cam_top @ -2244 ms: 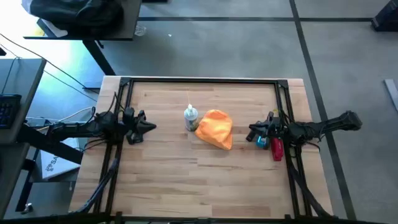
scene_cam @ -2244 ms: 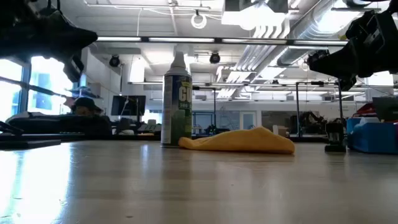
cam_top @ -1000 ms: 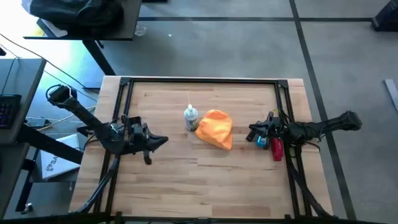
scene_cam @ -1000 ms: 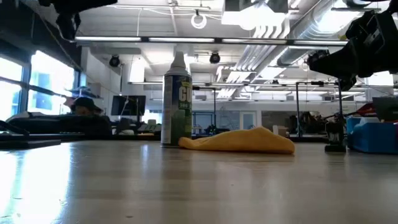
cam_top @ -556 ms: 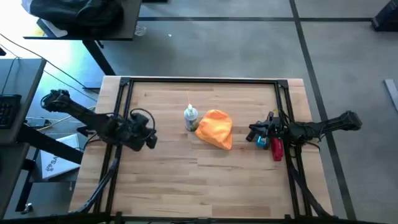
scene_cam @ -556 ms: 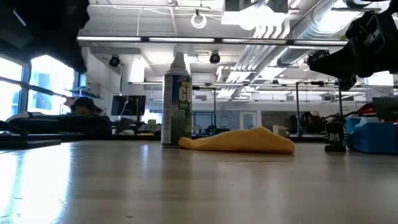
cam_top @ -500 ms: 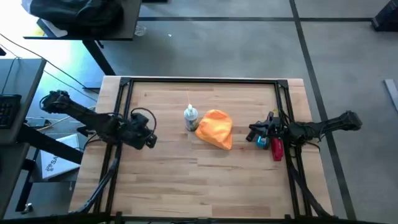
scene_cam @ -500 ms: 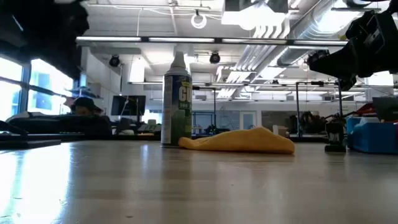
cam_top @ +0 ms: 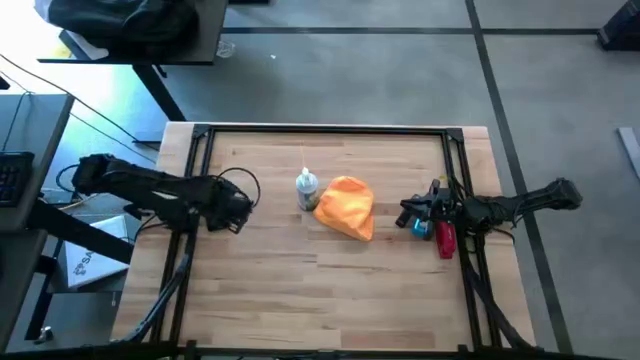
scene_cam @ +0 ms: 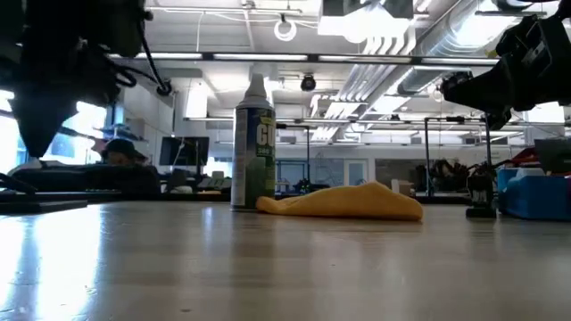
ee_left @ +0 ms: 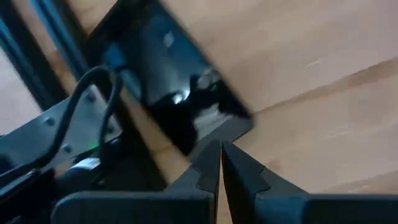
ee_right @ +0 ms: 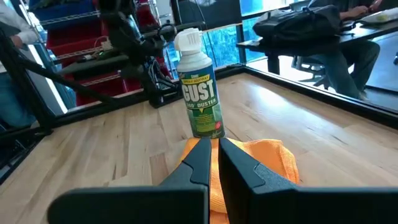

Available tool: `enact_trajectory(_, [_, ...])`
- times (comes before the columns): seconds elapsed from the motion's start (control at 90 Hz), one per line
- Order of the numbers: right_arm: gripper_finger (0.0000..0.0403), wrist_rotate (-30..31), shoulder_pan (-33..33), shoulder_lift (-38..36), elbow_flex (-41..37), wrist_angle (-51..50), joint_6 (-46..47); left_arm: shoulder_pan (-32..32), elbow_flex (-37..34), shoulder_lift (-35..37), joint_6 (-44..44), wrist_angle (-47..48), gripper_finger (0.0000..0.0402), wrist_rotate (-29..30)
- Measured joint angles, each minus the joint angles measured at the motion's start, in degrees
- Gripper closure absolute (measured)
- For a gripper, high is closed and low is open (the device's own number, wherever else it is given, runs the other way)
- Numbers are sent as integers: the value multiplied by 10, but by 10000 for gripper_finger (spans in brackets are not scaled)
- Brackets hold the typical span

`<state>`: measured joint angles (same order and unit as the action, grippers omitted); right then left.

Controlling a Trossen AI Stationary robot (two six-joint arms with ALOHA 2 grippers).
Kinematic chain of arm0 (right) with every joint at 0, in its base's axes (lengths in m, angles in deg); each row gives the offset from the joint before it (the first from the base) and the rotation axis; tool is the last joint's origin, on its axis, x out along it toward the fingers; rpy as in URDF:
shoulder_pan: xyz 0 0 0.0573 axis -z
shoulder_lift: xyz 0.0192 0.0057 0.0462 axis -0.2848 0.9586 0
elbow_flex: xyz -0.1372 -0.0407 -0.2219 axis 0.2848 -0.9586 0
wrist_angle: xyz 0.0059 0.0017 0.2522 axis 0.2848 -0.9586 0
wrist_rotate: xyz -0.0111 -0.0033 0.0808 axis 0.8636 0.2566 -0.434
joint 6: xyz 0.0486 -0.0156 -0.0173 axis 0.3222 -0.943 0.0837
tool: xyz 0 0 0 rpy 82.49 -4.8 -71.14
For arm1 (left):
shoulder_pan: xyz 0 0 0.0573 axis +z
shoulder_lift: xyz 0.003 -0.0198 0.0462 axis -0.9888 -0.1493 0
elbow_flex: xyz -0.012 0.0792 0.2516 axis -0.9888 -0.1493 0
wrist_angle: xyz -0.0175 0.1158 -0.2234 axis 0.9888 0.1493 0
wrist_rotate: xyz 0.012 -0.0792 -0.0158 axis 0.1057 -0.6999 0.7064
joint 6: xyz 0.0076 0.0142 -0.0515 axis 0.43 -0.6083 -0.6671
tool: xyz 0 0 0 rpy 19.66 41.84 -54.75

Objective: Apply microfiber cloth
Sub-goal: Spray the black cellphone using the spray bottle

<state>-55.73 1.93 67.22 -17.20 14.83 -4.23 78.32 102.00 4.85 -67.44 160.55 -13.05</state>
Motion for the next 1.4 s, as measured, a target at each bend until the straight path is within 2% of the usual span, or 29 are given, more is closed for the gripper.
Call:
enact_trajectory(0.267, [402,0,0,0,0,0,0,65,0,-32,82,-8,402,20])
enact_trajectory(0.644, [402,0,0,0,0,0,0,114,0,-132,148,-9,402,13])
enact_trajectory(1.1, [402,0,0,0,0,0,0,83,0,-240,169,-50,402,30])
enact_trajectory(1.4, [402,0,0,0,0,0,0,36,0,-294,154,-62,402,28])
